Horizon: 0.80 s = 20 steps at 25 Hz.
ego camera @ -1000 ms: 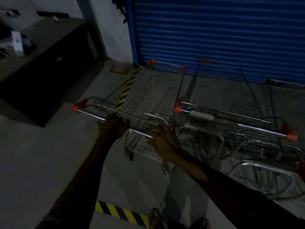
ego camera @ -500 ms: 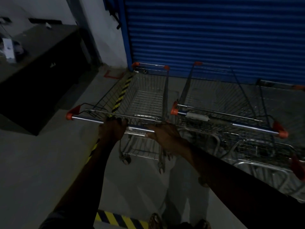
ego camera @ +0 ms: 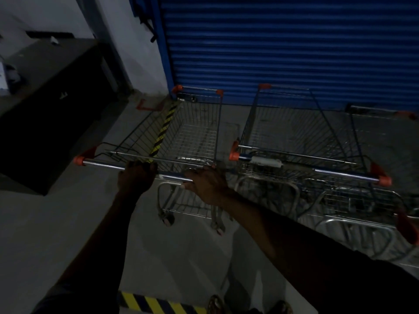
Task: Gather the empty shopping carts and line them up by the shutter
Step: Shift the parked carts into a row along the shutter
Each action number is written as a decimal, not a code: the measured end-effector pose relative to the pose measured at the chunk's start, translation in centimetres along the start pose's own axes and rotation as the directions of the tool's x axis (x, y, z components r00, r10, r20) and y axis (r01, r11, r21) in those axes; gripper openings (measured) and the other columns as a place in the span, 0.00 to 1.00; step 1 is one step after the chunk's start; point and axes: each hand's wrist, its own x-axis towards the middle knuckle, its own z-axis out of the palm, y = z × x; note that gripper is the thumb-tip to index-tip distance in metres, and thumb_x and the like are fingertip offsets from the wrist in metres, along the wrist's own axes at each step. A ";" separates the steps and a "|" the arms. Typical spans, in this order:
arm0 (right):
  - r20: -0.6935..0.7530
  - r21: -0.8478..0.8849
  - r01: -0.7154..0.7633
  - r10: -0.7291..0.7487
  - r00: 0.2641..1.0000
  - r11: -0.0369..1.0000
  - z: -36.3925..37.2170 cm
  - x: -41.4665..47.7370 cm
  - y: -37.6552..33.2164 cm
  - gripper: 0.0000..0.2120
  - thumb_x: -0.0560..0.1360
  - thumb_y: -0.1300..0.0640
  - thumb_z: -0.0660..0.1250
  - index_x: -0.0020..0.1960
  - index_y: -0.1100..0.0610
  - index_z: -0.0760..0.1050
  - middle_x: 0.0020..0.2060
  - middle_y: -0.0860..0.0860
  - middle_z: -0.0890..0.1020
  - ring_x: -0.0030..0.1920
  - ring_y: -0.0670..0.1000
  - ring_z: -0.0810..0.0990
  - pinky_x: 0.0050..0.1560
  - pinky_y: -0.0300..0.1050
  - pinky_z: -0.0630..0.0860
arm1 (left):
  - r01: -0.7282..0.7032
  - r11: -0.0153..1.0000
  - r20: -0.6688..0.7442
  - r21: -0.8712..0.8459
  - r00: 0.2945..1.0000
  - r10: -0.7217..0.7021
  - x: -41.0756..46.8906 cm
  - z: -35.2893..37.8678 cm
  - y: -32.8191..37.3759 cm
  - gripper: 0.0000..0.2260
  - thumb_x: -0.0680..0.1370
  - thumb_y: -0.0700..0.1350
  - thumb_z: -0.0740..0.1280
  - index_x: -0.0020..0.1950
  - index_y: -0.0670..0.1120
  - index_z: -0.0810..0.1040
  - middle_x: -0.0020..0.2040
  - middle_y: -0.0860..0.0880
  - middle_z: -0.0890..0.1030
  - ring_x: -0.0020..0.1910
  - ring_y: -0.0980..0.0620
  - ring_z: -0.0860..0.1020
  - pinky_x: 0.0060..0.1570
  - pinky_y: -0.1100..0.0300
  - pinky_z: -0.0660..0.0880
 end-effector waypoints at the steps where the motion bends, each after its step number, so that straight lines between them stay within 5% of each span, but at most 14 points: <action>1: -0.007 0.000 0.001 -0.001 1.000 1.000 0.0 -0.1 0.2 0.24 0.79 0.35 0.60 0.66 0.49 0.77 0.55 0.53 0.85 0.59 0.61 0.79 0.64 0.56 0.69 | 0.006 1.000 -0.007 0.021 1.000 -0.006 -0.1 0.2 0.1 0.21 0.84 0.54 0.59 0.65 0.39 0.77 0.64 0.35 0.77 0.64 0.35 0.75 0.64 0.43 0.70; 5: -0.258 -0.046 0.051 -0.061 0.964 0.998 -1.8 -2.5 2.8 0.22 0.80 0.38 0.58 0.63 0.51 0.80 0.56 0.51 0.81 0.58 0.58 0.77 0.61 0.56 0.71 | -0.319 0.936 -0.280 0.151 0.894 0.350 -1.6 1.2 4.6 0.12 0.76 0.47 0.71 0.57 0.43 0.79 0.58 0.38 0.77 0.58 0.35 0.75 0.56 0.40 0.71; 8: -0.464 -0.060 -0.180 0.132 0.876 0.982 -4.4 -7.1 8.5 0.14 0.79 0.47 0.65 0.60 0.53 0.80 0.54 0.55 0.82 0.55 0.61 0.79 0.56 0.57 0.76 | -0.668 0.733 -0.288 0.131 0.681 0.673 -4.5 4.1 13.1 0.19 0.73 0.48 0.71 0.62 0.47 0.77 0.59 0.40 0.78 0.56 0.36 0.75 0.54 0.43 0.73; 11: -0.509 -0.101 -0.475 0.365 0.780 0.874 -6.6 -13.4 15.2 0.16 0.79 0.49 0.62 0.62 0.55 0.78 0.60 0.59 0.80 0.59 0.65 0.77 0.57 0.61 0.75 | -0.842 0.523 -0.151 0.129 0.505 0.850 -7.1 7.9 21.9 0.24 0.74 0.52 0.66 0.69 0.45 0.75 0.64 0.40 0.79 0.63 0.37 0.75 0.66 0.41 0.68; 13: -0.450 -0.096 -0.628 0.529 0.719 0.772 -7.5 -17.3 19.1 0.22 0.79 0.45 0.59 0.66 0.55 0.77 0.64 0.57 0.79 0.65 0.64 0.75 0.62 0.63 0.71 | -0.866 0.476 -0.022 0.156 0.479 0.878 -7.5 10.9 25.3 0.29 0.76 0.58 0.61 0.73 0.45 0.75 0.67 0.40 0.78 0.66 0.36 0.75 0.70 0.42 0.62; 15: -0.311 -0.118 -0.701 0.645 0.698 0.703 -7.9 -20.2 22.3 0.27 0.80 0.40 0.56 0.72 0.52 0.74 0.69 0.55 0.77 0.71 0.63 0.71 0.68 0.69 0.67 | -0.871 0.453 0.075 0.189 0.473 0.878 -7.1 12.7 26.8 0.29 0.77 0.60 0.59 0.72 0.45 0.76 0.65 0.39 0.80 0.63 0.35 0.77 0.66 0.42 0.68; 20: -0.186 -0.140 -0.596 0.570 0.800 0.791 -8.1 -22.6 24.0 0.25 0.80 0.43 0.51 0.76 0.44 0.68 0.66 0.53 0.77 0.68 0.62 0.72 0.68 0.73 0.62 | -0.872 0.429 0.084 0.235 0.458 0.885 -5.6 13.0 26.1 0.24 0.78 0.56 0.55 0.67 0.46 0.79 0.53 0.41 0.83 0.51 0.36 0.81 0.54 0.39 0.74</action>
